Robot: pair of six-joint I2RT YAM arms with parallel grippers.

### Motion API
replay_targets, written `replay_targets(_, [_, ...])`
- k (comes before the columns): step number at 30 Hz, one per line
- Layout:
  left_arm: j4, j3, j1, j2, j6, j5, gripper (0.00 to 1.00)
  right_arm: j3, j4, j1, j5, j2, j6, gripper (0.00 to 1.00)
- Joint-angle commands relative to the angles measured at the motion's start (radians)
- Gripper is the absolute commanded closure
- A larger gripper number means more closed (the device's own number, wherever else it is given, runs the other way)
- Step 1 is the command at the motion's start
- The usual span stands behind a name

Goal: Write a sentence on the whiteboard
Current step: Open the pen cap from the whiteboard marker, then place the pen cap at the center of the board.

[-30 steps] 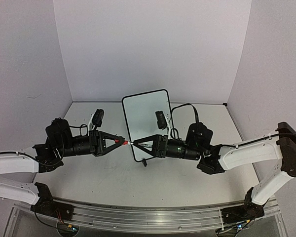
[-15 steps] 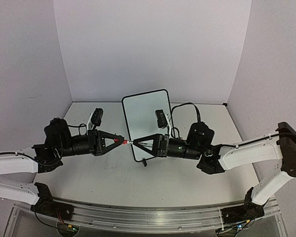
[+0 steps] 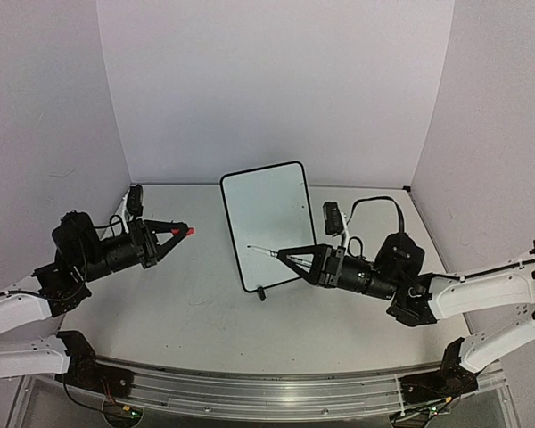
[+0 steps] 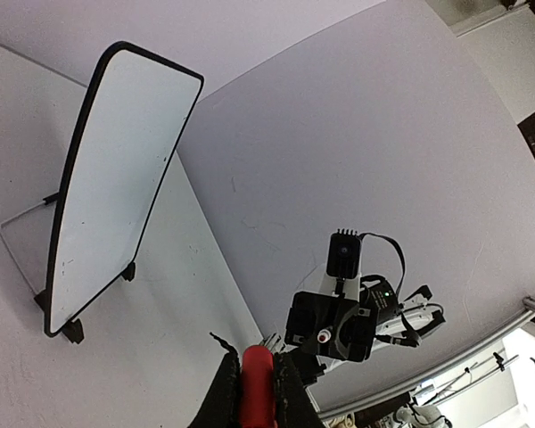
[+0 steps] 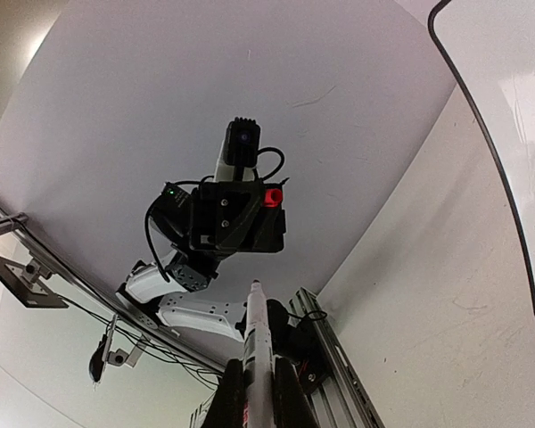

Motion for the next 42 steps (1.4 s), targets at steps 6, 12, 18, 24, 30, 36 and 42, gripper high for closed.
replay_targets(6, [-0.335, 0.052, 0.019, 0.006, 0.064, -0.028, 1.00, -0.029, -0.057, -0.042, 0.023, -0.087, -0.034, 1.00])
replay_targets(12, [-0.683, 0.128, 0.019, 0.131, 0.190, -0.134, 0.99, 0.110, -0.543, -0.064, 0.079, -0.162, -0.244, 1.00])
replay_targets(18, [-0.751, 0.151, 0.019, 0.277, 0.271, -0.145, 0.95, 0.164, -0.700, -0.114, 0.067, -0.175, -0.321, 1.00])
replay_targets(24, [-0.704, 0.152, 0.019, 0.375, 0.282, -0.139, 0.90, 0.170, -0.719, -0.121, 0.060, -0.143, -0.327, 1.00])
replay_targets(30, [-0.632, 0.147, 0.019, 0.409, 0.282, -0.164, 0.88, 0.160, -0.719, -0.121, 0.064, -0.119, -0.322, 1.00])
replay_targets(36, [-0.573, 0.211, 0.022, 0.527, 0.337, -0.204, 0.88, 0.167, -0.718, -0.121, 0.060, -0.096, -0.320, 1.00])
replay_targets(42, [-0.533, 0.289, 0.049, 0.663, 0.405, -0.191, 0.86, 0.165, -0.717, -0.121, 0.052, -0.091, -0.317, 1.00])
